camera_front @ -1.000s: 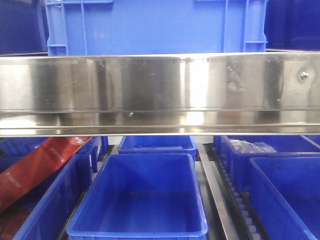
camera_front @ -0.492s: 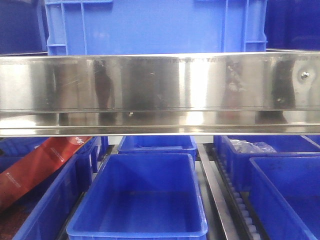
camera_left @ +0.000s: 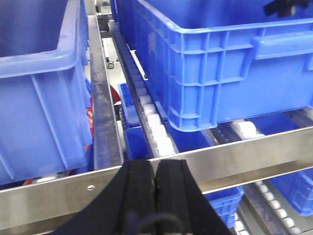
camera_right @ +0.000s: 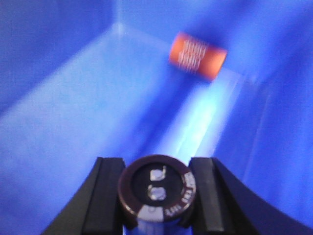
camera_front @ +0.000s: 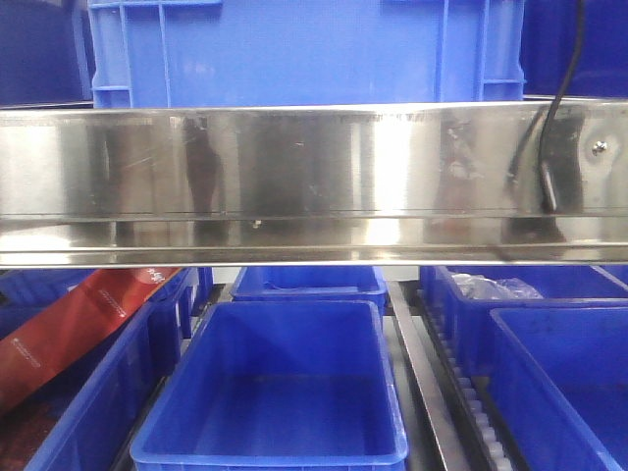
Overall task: Place cylindrical capacitor in blue bin on shelf
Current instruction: 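Lower the brown capacitor into the blue bin and open the right gripper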
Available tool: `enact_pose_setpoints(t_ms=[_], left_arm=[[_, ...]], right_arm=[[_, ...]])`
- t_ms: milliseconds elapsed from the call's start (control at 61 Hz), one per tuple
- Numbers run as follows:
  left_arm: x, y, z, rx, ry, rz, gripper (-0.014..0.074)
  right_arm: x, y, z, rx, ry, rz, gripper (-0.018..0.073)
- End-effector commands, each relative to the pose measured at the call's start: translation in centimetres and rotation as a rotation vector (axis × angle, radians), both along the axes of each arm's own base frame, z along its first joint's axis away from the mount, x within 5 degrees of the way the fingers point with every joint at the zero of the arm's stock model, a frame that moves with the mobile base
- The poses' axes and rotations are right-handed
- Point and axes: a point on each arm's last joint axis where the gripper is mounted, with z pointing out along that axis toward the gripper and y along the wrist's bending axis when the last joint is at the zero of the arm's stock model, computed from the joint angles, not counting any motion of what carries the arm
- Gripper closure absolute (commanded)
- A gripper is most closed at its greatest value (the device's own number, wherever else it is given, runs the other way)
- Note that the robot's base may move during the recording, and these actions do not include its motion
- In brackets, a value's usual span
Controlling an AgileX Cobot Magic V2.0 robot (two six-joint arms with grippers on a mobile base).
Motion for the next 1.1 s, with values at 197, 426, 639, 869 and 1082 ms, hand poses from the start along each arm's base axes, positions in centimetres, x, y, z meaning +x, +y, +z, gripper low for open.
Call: enact_pose_setpoints(t_ms=[197, 426, 639, 869, 1082], left_arm=[[-0.1, -0.1, 0.2, -0.027, -0.019, -0.004, 0.0689], [-0.1, -0.1, 0.2, -0.032, -0.018, -0.007, 0.0689], [-0.1, -0.1, 0.2, -0.032, -0.018, -0.007, 0.0689], [-0.1, -0.1, 0.2, -0.032, -0.018, -0.007, 0.0689], [-0.1, -0.1, 0.2, -0.032, -0.018, -0.007, 0.0689]], right_arm=[[-0.3, 0.0, 1.2, 0.023, -0.040, 0.008, -0.0017], [-1.7, -0.8, 3.5, 0.047, -0.086, 0.007, 0.0117], [-5.4, -2.6, 7.7, 0.078, -0.154, 0.009, 0.0573], [-10.6, -5.1, 10.5, 0.119, -0.239, 0.005, 0.0713], [-15.7, -7.7, 8.7, 0.173, -0.339, -0.013, 0.0713]])
